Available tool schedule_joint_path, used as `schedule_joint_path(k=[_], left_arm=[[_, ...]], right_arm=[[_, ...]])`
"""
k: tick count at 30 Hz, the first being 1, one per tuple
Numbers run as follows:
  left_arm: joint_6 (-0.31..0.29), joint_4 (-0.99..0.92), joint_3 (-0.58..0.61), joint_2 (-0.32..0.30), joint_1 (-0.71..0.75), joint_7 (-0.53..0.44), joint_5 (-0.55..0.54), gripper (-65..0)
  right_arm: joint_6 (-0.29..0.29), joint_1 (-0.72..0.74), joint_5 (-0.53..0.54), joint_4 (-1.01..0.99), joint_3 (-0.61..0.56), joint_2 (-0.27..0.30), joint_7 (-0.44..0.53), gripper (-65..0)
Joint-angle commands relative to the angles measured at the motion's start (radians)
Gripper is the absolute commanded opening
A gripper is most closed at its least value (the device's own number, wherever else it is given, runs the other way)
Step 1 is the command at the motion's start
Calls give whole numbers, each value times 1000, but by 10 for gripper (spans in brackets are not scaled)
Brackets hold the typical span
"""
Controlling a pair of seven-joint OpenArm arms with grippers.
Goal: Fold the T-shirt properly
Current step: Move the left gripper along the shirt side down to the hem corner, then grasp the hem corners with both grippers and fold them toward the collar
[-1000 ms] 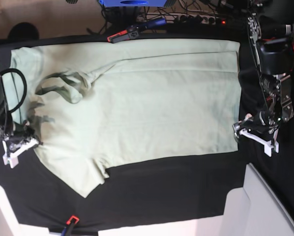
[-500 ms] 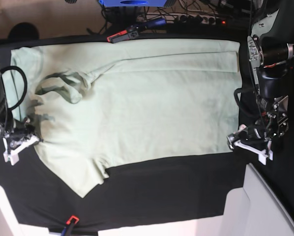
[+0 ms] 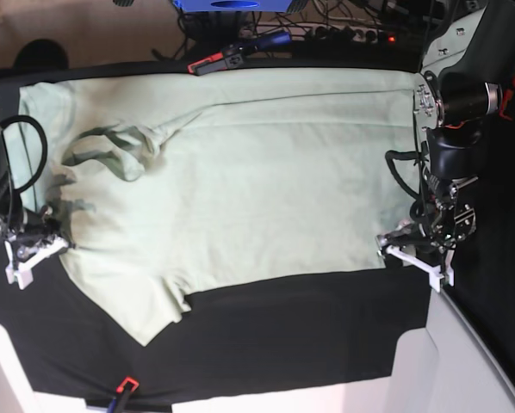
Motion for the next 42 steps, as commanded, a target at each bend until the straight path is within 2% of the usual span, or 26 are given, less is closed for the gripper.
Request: schedule_joint_path(k=[1, 2, 3, 5, 7, 8, 11, 15, 19, 22, 23, 30, 34, 42], left_arm=[[-24, -2, 2, 4, -9, 51, -18, -89], [-24, -2, 1, 12, -9, 51, -18, -99], [-24, -2, -1, 19, -9, 51, -18, -138], [-22, -4, -2, 19, -9, 51, -18, -299], [-21, -2, -4, 19, -9, 50, -18, -526], [-21, -1, -4, 19, -9, 50, -18, -559], [-21, 1, -4, 18, -9, 56, -18, -526], [-21, 7, -4, 13, -11, 59, -18, -559], [-25, 122, -2, 4, 3, 171, -18, -571], [-25, 228, -2, 9, 34, 249, -19, -650], [-25, 257, -2, 10, 35, 265, -19, -650], [-22, 533, -4, 22, 158, 281, -19, -650], [-24, 604, -4, 22, 189, 346, -19, -650], [-24, 782, -4, 24, 293, 351, -19, -650]], right_arm=[[8, 32, 11, 13, 1, 20, 16, -650], [8, 32, 11, 14, 1, 20, 16, -650], [8, 32, 11, 14, 1, 21, 16, -650], [8, 32, 11, 14, 1, 21, 16, -650], [8, 32, 11, 14, 1, 21, 16, -650], [8, 32, 11, 14, 1, 21, 16, -650], [8, 32, 11, 14, 1, 21, 16, -650], [8, 33, 11, 14, 4, 21, 21, -650], [8, 38, 11, 16, 6, 21, 21, -650], [8, 35, 11, 48, 9, 21, 21, -650], [8, 33, 11, 60, 9, 21, 21, -650], [8, 32, 12, 74, 10, 31, 21, -650], [8, 32, 15, 74, 10, 40, 21, -650], [8, 20, 15, 77, 12, 69, 16, -650]])
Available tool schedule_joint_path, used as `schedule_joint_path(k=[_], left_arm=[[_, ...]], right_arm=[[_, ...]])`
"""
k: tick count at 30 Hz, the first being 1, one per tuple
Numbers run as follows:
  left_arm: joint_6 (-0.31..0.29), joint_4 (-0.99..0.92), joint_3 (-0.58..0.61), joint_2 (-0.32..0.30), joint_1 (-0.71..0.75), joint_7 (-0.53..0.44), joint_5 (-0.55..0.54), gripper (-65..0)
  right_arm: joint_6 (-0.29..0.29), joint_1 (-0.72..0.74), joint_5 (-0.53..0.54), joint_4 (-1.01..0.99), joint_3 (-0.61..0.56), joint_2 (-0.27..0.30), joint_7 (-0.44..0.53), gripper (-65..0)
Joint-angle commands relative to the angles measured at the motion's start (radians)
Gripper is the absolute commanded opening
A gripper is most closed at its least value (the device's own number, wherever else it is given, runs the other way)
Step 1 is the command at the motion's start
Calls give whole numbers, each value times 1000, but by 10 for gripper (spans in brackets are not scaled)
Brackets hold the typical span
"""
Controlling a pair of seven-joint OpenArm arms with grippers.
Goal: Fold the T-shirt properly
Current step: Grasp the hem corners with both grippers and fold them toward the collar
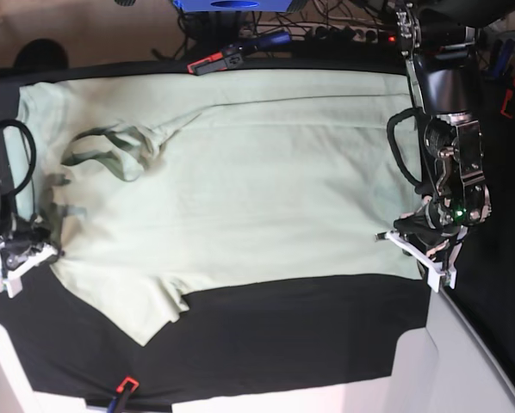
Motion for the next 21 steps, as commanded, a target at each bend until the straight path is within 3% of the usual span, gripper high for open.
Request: schedule_joint_path(k=[1, 5, 12, 16, 21], left_arm=[[-2, 30, -3, -11, -10, -16, -8, -650], [-2, 78, -3, -11, 36, -16, -8, -650], [-2, 190, -3, -11, 118, -1, -8, -650], [-3, 256, -3, -11, 145, 59, -8, -650], [-3, 374, -3, -11, 207, 65, -8, -650]], right_arm=[[4, 17, 10, 31, 8, 23, 21, -650], [4, -41, 13, 129, 29, 48, 19, -650], [4, -159, 7, 296, 212, 77, -75, -650], [4, -204, 7, 368, 217, 86, -93, -650], [3, -242, 10, 391, 218, 88, -108, -650]])
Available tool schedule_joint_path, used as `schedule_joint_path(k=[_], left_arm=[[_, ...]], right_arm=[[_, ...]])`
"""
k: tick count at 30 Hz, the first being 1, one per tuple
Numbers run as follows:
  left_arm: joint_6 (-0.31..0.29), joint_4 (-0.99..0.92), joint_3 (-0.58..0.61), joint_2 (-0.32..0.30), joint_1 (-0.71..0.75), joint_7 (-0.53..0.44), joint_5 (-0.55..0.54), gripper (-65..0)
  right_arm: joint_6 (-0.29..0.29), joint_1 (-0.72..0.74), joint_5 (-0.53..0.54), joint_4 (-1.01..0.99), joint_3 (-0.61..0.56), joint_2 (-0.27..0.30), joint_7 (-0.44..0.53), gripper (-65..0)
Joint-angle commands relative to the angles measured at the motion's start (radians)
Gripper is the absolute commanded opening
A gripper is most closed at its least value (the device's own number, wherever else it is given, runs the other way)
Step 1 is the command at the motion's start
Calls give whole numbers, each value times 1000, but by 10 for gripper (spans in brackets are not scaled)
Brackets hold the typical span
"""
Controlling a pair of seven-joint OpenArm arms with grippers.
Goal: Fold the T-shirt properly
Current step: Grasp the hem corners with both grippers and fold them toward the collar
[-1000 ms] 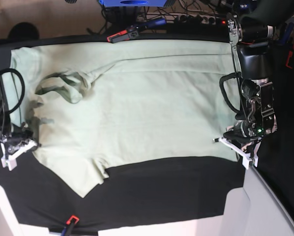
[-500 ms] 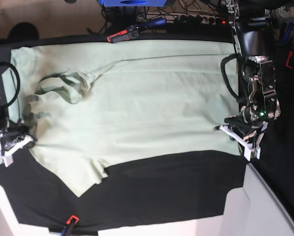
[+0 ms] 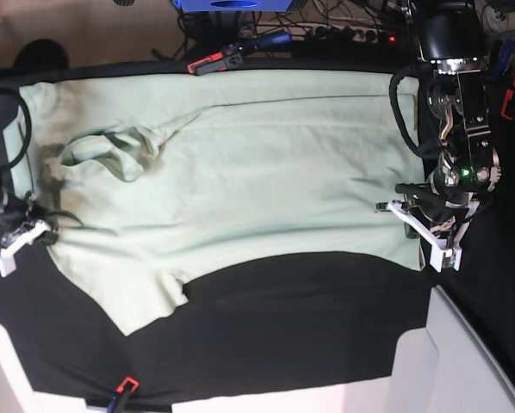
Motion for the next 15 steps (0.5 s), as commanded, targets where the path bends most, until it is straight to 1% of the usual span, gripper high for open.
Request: schedule_joint_path(k=[1, 5, 8, 13, 15], left_arm=[[0, 35, -4, -10, 5, -15, -1, -650], [0, 84, -4, -12, 55, -15, -1, -650], [0, 116, -4, -14, 94, -15, -1, -650], [0, 162, -4, -20, 144, -15, -1, -650], [0, 177, -5, -20, 161, -15, -1, -650]], right_arm=[[6, 17, 15, 18, 9, 23, 16, -650], [6, -28, 15, 82, 9, 23, 21, -650], [3, -68, 17, 159, 11, 42, 23, -650], [2, -106, 17, 205, 14, 50, 23, -650], [2, -135, 12, 220, 67, 50, 23, -650]])
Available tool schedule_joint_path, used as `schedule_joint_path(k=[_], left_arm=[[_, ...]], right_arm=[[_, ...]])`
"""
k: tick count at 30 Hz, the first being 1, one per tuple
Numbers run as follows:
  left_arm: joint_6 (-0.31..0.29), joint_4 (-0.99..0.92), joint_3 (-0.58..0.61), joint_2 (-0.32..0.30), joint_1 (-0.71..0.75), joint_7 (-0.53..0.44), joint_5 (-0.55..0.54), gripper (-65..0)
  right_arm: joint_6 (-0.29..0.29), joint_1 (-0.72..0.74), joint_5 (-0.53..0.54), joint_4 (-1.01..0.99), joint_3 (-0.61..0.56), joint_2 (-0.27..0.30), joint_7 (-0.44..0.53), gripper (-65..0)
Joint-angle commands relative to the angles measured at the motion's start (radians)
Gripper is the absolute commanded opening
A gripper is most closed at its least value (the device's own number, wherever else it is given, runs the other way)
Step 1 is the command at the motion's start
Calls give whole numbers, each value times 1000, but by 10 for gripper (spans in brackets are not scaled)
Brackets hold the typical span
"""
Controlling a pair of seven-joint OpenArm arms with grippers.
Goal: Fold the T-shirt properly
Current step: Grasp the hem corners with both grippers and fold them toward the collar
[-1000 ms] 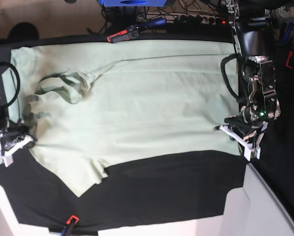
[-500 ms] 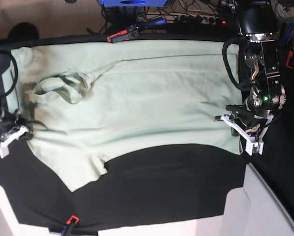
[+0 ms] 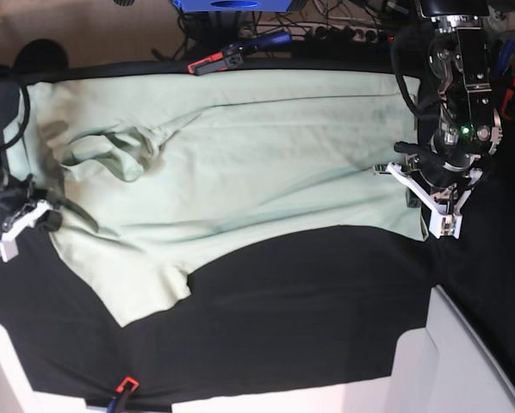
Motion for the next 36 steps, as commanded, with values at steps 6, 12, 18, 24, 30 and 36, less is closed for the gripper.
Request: schedule_joint_path(k=[6, 12, 18, 24, 30, 36], left_arm=[[1, 27, -7, -32, 20, -19, -4, -650], [0, 81, -96, -43, 68, -19, -4, -650], [-29, 87, -108, -57, 103, -19, -4, -650], [-68, 82, -102, -46, 135, -21, 7, -650], [-66, 32, -108, -44, 132, -24, 7, -650], [-65, 32, -137, -46, 129, -22, 7, -469]], right_arm=[[8, -70, 11, 120, 98, 44, 18, -650], [8, -89, 11, 147, 116, 57, -56, -650], [8, -120, 12, 191, 126, 54, -97, -650], [8, -148, 17, 199, 127, 50, -123, -649], [8, -166, 17, 199, 182, 14, -181, -577], [8, -218, 12, 371, 370, -31, -292, -287]])
